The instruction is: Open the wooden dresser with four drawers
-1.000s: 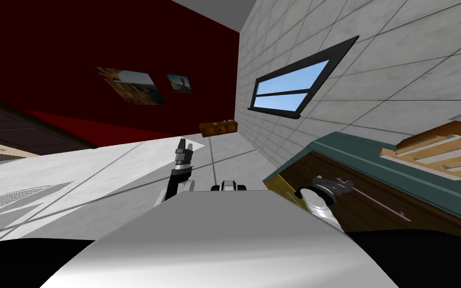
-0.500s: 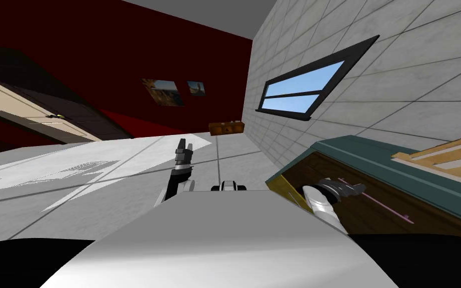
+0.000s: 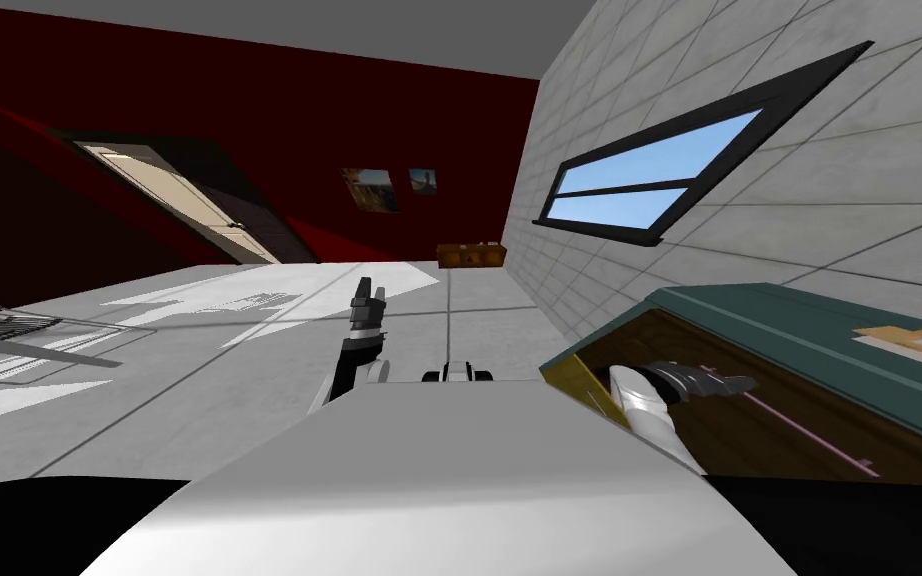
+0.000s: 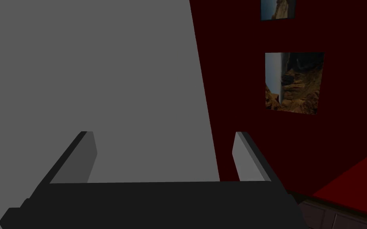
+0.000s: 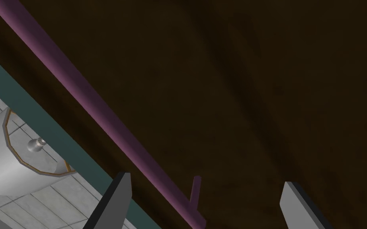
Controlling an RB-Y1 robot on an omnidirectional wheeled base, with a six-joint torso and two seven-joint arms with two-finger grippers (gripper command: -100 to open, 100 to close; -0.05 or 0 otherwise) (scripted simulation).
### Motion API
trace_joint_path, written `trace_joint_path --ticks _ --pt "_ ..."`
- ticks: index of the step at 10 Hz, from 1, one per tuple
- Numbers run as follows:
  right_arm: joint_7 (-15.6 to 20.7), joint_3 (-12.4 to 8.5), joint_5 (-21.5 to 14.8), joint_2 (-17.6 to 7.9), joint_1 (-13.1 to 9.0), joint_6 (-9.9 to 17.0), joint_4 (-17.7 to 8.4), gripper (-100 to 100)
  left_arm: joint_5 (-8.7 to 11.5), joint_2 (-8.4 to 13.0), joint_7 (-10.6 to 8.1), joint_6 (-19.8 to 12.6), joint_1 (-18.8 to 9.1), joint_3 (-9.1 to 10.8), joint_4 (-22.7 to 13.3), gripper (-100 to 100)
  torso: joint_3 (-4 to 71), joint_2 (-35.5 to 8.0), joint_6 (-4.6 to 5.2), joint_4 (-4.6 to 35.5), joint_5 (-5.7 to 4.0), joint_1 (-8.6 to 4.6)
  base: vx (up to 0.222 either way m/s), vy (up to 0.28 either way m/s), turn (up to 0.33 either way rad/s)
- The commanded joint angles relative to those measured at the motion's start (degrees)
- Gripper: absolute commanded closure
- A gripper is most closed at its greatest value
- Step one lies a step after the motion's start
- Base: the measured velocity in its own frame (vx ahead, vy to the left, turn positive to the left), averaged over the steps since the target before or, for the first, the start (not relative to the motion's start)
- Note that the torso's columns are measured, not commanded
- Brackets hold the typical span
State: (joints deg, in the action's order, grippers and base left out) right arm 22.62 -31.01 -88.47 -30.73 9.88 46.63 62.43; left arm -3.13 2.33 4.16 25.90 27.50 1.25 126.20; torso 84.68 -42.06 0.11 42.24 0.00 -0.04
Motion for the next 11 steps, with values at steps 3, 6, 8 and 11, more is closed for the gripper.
trace_joint_path --ticks 3,6,8,11 --pt "-5.1 3.9 -3.1 0.8 5.1 -1.9 5.5 100 0.0 0.0 0.00 0.0 0.1 0.02 0.0 0 0.2 0.3 0.06 -0.1 -0.28 -0.60 0.225 -0.011 -0.416" --pt "-9.2 7.2 -5.6 1.5 9.5 -3.8 10.4 100 0.0 0.0 0.00 0.0 0.1 0.02 0.0 0 -0.1 -0.1 -0.33 0.0 -0.44 -0.43 0.253 0.027 -0.391" --pt "-11.9 9.4 -7.2 2.0 12.5 -5.0 14.2 100 0.0 0.0 0.00 0.0 0.0 0.02 0.0 0 -0.1 -0.1 -0.29 -0.1 -0.55 -0.46 0.233 0.053 -0.427" --pt "-11.6 8.1 -6.8 1.0 11.6 -4.6 12.8 100 0.0 0.0 0.00 0.0 0.0 0.02 0.0 0 -0.2 -0.2 -0.52 0.0 -0.62 -0.67 0.066 0.043 -0.073"
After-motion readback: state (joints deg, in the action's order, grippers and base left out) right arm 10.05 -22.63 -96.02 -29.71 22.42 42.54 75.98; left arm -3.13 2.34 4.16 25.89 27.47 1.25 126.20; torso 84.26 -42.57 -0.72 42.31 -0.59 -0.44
